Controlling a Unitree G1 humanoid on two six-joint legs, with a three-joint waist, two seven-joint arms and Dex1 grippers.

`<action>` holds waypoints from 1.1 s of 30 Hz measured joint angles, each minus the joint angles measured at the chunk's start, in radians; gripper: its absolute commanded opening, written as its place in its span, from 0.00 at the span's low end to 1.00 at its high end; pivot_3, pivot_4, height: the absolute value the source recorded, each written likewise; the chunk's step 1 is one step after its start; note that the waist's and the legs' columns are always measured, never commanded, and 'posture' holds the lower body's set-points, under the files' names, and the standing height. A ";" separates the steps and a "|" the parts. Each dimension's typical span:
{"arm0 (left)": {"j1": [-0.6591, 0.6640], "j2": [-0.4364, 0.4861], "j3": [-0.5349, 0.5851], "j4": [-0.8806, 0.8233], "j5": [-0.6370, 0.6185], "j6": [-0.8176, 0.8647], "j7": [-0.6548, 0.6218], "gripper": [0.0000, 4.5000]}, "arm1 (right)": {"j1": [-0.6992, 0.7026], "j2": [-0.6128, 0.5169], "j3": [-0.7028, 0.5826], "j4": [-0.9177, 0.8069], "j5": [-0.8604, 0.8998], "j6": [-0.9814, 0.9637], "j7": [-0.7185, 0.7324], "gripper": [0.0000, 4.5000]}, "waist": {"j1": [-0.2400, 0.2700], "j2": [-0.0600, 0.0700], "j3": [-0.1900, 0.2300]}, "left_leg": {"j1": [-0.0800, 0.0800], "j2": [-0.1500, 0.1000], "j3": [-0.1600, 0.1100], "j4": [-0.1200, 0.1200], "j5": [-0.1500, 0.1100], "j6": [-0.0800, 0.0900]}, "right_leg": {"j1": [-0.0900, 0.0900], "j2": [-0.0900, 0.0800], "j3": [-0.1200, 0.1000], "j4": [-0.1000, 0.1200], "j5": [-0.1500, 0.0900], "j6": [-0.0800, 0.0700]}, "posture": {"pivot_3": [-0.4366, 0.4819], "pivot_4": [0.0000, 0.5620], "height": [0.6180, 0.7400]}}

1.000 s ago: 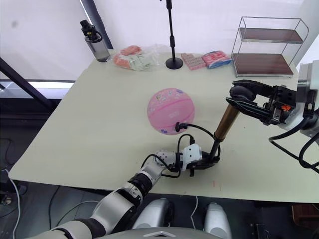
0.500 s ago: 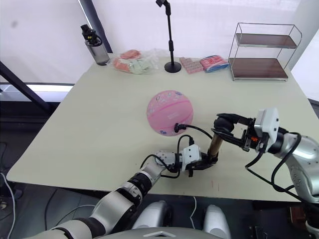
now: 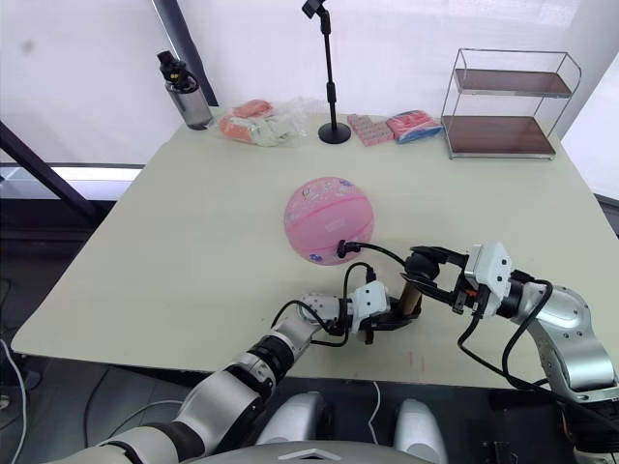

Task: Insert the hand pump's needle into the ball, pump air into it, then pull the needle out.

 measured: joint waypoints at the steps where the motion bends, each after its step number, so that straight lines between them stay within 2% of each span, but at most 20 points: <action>1: -0.001 -0.001 0.000 0.000 0.000 -0.001 -0.001 0.25 | -0.004 -0.011 -0.011 -0.012 0.011 0.015 0.000 0.38 | 0.001 0.001 0.001 | 0.000 0.000 0.000 0.000 0.000 0.000 | 0.000 0.000 0.000 0.000 0.000 0.000 | 0.48 0.27 0.96; 6: -0.005 -0.008 0.001 -0.005 -0.005 -0.013 -0.008 0.25 | -0.036 -0.099 -0.073 -0.075 0.112 0.190 -0.003 0.38 | 0.007 0.007 0.009 | -0.006 -0.001 0.000 0.000 0.000 0.000 | -0.005 -0.002 -0.001 -0.001 0.000 0.000 | 0.48 0.27 0.96; 8: -0.005 -0.010 0.001 -0.012 -0.011 -0.014 -0.013 0.25 | -0.068 -0.139 -0.133 -0.111 0.186 0.266 -0.004 0.38 | 0.007 0.010 0.009 | -0.015 -0.002 0.000 0.002 0.000 0.000 | -0.013 -0.003 -0.001 -0.001 0.001 0.000 | 0.48 0.27 0.96; 18: -0.008 -0.010 0.001 -0.015 -0.011 -0.015 -0.020 0.25 | -0.203 -0.279 -0.332 -0.180 0.424 0.474 0.001 0.38 | 0.008 0.011 0.014 | -0.017 -0.003 0.000 0.002 0.000 0.000 | -0.013 -0.003 -0.001 -0.001 0.001 0.000 | 0.48 0.27 0.96; 23: -0.007 -0.009 0.001 -0.019 -0.012 -0.015 -0.021 0.25 | -0.275 -0.346 -0.372 -0.178 0.490 0.558 0.002 0.38 | 0.008 0.010 0.016 | -0.017 -0.003 0.000 0.002 0.000 0.000 | -0.013 -0.003 -0.002 -0.001 0.001 0.000 | 0.48 0.27 0.96; 33: -0.006 -0.011 0.001 -0.029 -0.013 -0.021 -0.022 0.25 | -0.306 -0.354 -0.386 -0.174 0.506 0.627 0.000 0.38 | 0.009 0.012 0.024 | -0.019 -0.004 0.000 0.002 0.000 0.000 | -0.015 -0.003 -0.001 -0.001 0.001 0.000 | 0.48 0.27 0.96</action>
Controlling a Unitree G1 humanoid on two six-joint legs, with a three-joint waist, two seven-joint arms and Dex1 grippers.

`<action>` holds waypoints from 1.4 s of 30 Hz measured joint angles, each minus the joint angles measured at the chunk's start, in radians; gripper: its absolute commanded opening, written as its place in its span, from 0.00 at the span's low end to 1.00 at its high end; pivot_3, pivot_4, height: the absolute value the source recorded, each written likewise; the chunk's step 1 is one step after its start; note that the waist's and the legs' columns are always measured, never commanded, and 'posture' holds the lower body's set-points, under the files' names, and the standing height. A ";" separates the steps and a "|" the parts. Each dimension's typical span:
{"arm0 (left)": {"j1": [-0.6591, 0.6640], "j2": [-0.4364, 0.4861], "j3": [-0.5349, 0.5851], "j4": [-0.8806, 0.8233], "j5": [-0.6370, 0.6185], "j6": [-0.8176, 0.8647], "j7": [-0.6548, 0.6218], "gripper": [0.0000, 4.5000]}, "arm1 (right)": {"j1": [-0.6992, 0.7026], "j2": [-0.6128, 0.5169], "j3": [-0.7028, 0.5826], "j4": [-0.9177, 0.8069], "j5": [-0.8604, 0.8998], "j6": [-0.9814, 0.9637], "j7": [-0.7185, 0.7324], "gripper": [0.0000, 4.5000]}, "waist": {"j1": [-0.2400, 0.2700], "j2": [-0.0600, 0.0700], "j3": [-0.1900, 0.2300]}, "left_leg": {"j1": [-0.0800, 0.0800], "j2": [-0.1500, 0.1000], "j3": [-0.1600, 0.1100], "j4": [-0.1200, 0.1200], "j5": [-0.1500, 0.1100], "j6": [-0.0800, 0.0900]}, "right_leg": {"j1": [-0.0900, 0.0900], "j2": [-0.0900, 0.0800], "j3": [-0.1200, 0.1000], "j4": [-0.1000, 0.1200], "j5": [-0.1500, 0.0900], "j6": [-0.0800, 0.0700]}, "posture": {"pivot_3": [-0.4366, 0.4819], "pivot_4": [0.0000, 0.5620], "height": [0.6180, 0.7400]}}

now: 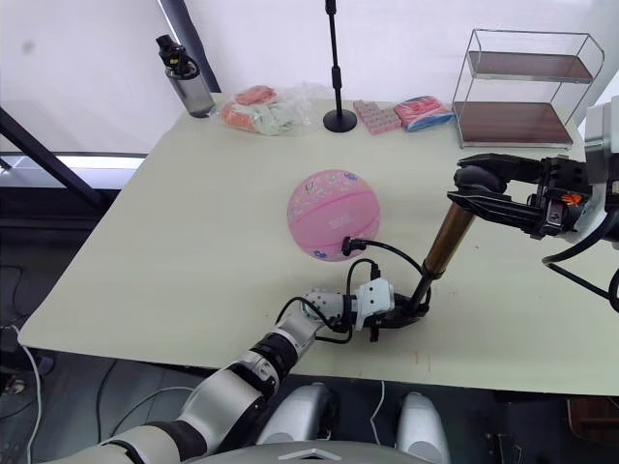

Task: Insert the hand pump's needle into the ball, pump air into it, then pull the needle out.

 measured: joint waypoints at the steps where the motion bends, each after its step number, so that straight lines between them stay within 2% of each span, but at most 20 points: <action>1: 0.000 0.000 0.000 0.000 0.000 0.000 0.000 0.25 | 0.016 0.009 -0.014 -0.010 -0.005 -0.005 0.001 0.38 | 0.000 0.000 0.000 | 0.000 0.000 0.000 0.000 0.000 0.000 | 0.000 0.000 0.000 0.000 0.000 0.000 | 0.48 0.27 0.96; 7: 0.003 0.006 -0.001 -0.001 0.002 0.000 0.001 0.25 | 0.132 0.091 -0.019 -0.058 -0.095 -0.118 0.009 0.38 | -0.004 -0.001 -0.001 | 0.003 0.000 0.000 0.000 0.000 0.000 | 0.002 0.004 0.000 0.001 0.000 0.000 | 0.48 0.27 0.96; 15: 0.010 0.012 -0.002 -0.001 0.006 0.001 0.006 0.25 | 0.241 0.190 0.116 -0.046 -0.260 -0.293 0.022 0.38 | -0.007 -0.005 -0.010 | 0.004 0.001 0.000 0.000 0.000 0.000 | 0.002 0.006 0.001 0.002 0.000 0.000 | 0.48 0.27 0.96; 22: 0.014 0.012 -0.003 -0.001 0.013 0.005 0.014 0.25 | 0.307 0.288 0.256 0.039 -0.416 -0.460 0.026 0.38 | -0.007 -0.007 -0.017 | 0.005 0.001 0.000 0.000 0.000 0.000 | 0.002 0.007 0.001 0.002 0.000 0.000 | 0.48 0.27 0.96; 30: 0.016 0.012 -0.003 0.002 0.021 0.009 0.022 0.25 | 0.364 0.345 0.328 0.118 -0.521 -0.634 0.021 0.38 | -0.007 -0.007 -0.020 | 0.009 0.001 0.000 0.000 0.000 0.000 | 0.006 0.008 0.000 0.002 0.000 0.000 | 0.48 0.27 0.96; 35: 0.015 0.011 -0.002 0.005 0.022 0.009 0.024 0.25 | 0.359 0.336 0.317 0.112 -0.508 -0.623 0.012 0.38 | -0.007 -0.007 -0.020 | 0.011 0.001 0.000 0.000 0.000 0.000 | 0.007 0.008 0.001 0.002 0.000 0.000 | 0.48 0.27 0.96; 38: 0.015 0.005 -0.002 0.004 0.021 0.008 0.020 0.25 | 0.356 0.294 0.292 0.097 -0.472 -0.574 0.017 0.38 | -0.005 -0.006 -0.019 | 0.009 0.001 0.000 -0.001 0.000 0.000 | 0.006 0.007 0.000 0.002 0.000 0.000 | 0.48 0.27 0.96; 42: 0.012 -0.001 -0.001 0.003 0.017 0.005 0.017 0.25 | 0.319 0.215 0.213 0.040 -0.345 -0.418 0.011 0.38 | -0.003 -0.003 -0.015 | 0.005 0.000 0.000 0.000 0.000 0.000 | 0.004 0.005 0.000 0.002 0.000 0.000 | 0.48 0.27 0.96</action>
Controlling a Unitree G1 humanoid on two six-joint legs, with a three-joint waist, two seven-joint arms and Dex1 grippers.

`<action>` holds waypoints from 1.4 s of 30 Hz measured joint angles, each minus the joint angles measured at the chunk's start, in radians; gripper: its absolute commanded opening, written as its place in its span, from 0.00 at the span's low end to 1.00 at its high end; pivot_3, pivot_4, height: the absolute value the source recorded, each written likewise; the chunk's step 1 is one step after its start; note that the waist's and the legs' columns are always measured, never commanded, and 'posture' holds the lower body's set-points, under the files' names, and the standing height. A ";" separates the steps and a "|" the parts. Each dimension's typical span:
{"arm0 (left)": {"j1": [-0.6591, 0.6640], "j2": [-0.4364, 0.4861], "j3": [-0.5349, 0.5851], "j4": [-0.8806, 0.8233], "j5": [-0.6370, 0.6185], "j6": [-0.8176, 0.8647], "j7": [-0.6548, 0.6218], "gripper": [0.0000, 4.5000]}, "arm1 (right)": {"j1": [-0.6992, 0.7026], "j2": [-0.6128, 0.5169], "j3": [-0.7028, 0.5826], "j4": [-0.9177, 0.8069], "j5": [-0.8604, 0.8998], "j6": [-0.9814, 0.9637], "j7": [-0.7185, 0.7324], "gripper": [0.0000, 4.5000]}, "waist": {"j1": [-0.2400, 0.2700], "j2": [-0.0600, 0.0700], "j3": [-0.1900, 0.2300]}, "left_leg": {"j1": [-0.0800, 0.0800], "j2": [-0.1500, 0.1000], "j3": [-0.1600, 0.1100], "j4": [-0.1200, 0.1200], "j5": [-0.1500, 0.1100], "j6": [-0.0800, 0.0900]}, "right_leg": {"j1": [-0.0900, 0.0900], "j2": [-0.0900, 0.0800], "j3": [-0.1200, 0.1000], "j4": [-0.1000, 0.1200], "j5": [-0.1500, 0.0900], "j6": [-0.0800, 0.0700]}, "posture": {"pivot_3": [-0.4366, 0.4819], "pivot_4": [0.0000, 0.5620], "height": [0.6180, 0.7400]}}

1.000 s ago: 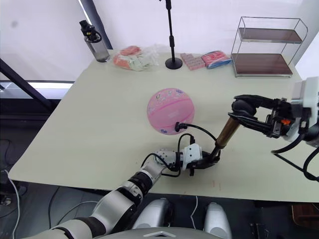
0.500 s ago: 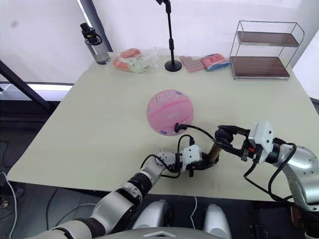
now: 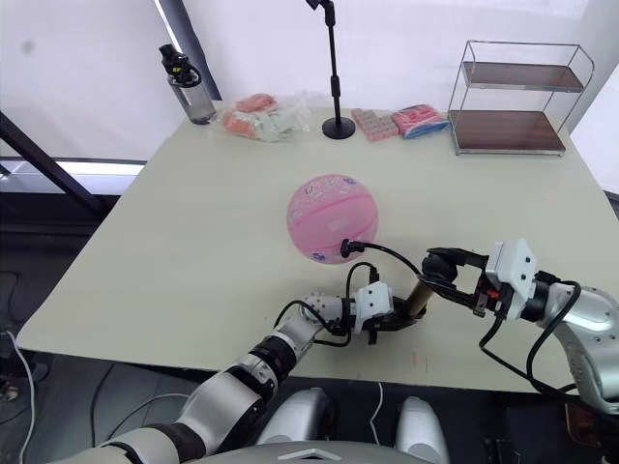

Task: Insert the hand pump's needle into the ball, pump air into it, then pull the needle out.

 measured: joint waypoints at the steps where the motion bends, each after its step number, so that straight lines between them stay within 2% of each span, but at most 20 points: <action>1: 0.000 0.000 0.000 0.000 -0.001 0.000 0.000 0.25 | -0.014 -0.019 -0.025 -0.017 0.031 0.026 0.000 0.38 | 0.000 0.000 0.000 | 0.000 0.000 0.000 0.000 0.000 0.000 | 0.000 0.000 0.000 0.000 0.000 0.000 | 0.48 0.27 0.96; 11: -0.001 0.000 0.000 0.000 -0.005 0.000 -0.003 0.25 | -0.135 -0.160 -0.234 -0.066 0.276 0.250 -0.002 0.38 | -0.001 -0.001 0.003 | -0.001 0.000 0.000 0.000 0.000 0.000 | 0.000 -0.001 0.000 0.000 0.000 0.000 | 0.48 0.27 0.96; 16: -0.003 0.000 0.001 0.000 -0.010 -0.001 -0.003 0.25 | -0.195 -0.211 -0.276 -0.062 0.321 0.314 -0.001 0.38 | -0.001 -0.003 0.004 | -0.001 0.000 0.002 0.000 0.000 0.000 | -0.002 -0.002 0.002 0.000 0.000 0.000 | 0.48 0.27 0.96; 25: -0.007 0.000 0.001 -0.001 -0.015 -0.010 -0.005 0.25 | -0.237 -0.205 -0.278 -0.049 0.340 0.384 -0.014 0.38 | 0.002 -0.002 0.010 | -0.003 -0.001 0.012 0.001 0.000 0.001 | -0.007 -0.002 0.014 0.001 0.002 0.004 | 0.48 0.27 0.96; 29: -0.006 0.005 0.001 0.001 -0.015 -0.010 -0.005 0.25 | -0.189 -0.140 -0.291 -0.084 0.301 0.332 -0.011 0.38 | -0.002 -0.004 0.008 | 0.001 0.000 0.019 0.000 -0.002 0.003 | -0.007 -0.001 0.022 0.001 0.003 0.006 | 0.48 0.27 0.96; 34: -0.004 0.017 0.001 0.006 -0.014 -0.006 -0.001 0.25 | -0.116 -0.019 -0.219 -0.121 0.210 0.221 -0.029 0.38 | -0.008 -0.011 0.004 | 0.012 0.002 0.031 -0.002 -0.004 0.006 | -0.005 -0.001 0.034 0.002 0.004 0.007 | 0.48 0.27 0.96; 42: 0.001 0.019 0.000 0.007 -0.013 0.000 0.004 0.25 | -0.036 0.049 -0.025 -0.049 0.004 0.033 0.000 0.38 | -0.017 -0.016 -0.003 | 0.015 0.003 0.036 -0.002 -0.006 0.008 | -0.005 -0.003 0.041 0.002 0.004 0.007 | 0.48 0.27 0.96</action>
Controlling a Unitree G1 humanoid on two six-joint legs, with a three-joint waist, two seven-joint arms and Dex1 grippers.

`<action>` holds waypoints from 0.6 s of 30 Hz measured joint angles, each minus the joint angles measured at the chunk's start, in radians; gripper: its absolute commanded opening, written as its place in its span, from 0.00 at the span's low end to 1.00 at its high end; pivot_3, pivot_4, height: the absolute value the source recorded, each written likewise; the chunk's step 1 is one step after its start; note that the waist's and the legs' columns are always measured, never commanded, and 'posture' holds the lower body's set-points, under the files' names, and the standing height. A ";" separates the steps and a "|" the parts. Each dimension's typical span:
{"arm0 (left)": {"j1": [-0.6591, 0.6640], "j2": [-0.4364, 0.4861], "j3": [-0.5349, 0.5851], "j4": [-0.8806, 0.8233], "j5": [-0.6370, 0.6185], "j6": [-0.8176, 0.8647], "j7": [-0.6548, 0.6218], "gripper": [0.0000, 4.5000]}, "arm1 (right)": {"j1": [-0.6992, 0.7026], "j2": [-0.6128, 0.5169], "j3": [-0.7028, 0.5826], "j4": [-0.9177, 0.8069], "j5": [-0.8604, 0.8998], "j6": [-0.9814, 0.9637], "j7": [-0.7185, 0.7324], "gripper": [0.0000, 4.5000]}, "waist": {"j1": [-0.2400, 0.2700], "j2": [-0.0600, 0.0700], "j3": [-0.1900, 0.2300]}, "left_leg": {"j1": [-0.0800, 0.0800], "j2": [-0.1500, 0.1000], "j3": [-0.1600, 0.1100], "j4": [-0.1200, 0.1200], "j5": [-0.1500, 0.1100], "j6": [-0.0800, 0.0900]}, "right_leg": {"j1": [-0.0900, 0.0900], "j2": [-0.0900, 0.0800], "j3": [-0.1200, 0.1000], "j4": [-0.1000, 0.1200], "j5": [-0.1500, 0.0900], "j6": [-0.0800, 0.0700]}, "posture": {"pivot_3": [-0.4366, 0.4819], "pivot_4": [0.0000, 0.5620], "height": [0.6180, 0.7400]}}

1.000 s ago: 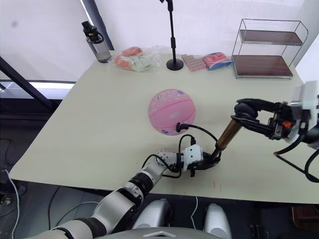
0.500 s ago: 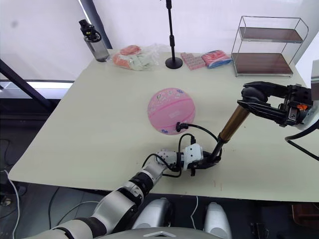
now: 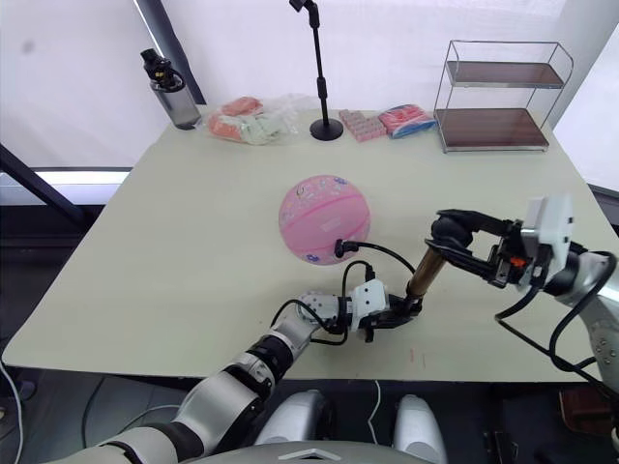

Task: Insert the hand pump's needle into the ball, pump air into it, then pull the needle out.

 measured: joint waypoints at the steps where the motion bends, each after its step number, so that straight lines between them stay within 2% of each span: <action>1: 0.001 0.000 0.000 0.000 0.000 0.000 0.000 0.25 | 0.005 0.000 0.016 0.008 -0.018 -0.016 0.003 0.38 | 0.000 0.000 0.000 | 0.000 0.000 0.000 0.000 0.000 0.000 | 0.000 0.000 0.001 0.000 0.000 0.000 | 0.48 0.27 0.96; 7: 0.002 -0.001 0.000 0.001 0.003 0.005 0.003 0.25 | 0.023 0.023 0.127 0.098 -0.140 -0.144 0.015 0.38 | 0.000 -0.002 -0.004 | 0.002 0.000 0.004 0.000 -0.002 0.002 | -0.001 -0.002 0.005 -0.001 0.000 0.000 | 0.48 0.27 0.96; 10: 0.004 -0.001 0.000 0.001 0.004 0.005 0.003 0.25 | 0.039 0.025 0.162 0.129 -0.184 -0.198 0.014 0.38 | 0.002 -0.003 -0.007 | 0.004 0.000 0.008 0.000 -0.005 0.004 | -0.001 -0.014 -0.004 -0.001 0.002 -0.002 | 0.48 0.27 0.96; 15: 0.005 0.001 0.000 0.002 0.007 0.005 0.005 0.25 | 0.041 0.025 0.163 0.128 -0.179 -0.203 0.005 0.38 | 0.004 -0.006 -0.009 | 0.010 0.000 0.018 0.001 -0.011 0.007 | -0.001 -0.033 -0.028 -0.003 0.009 0.006 | 0.48 0.27 0.96; 18: 0.005 -0.005 0.000 0.002 0.007 0.005 0.003 0.25 | 0.033 0.012 0.137 0.121 -0.145 -0.165 0.005 0.38 | 0.012 -0.005 -0.008 | 0.010 0.000 0.022 0.002 -0.012 0.008 | -0.001 -0.035 -0.036 -0.004 0.011 0.009 | 0.48 0.27 0.96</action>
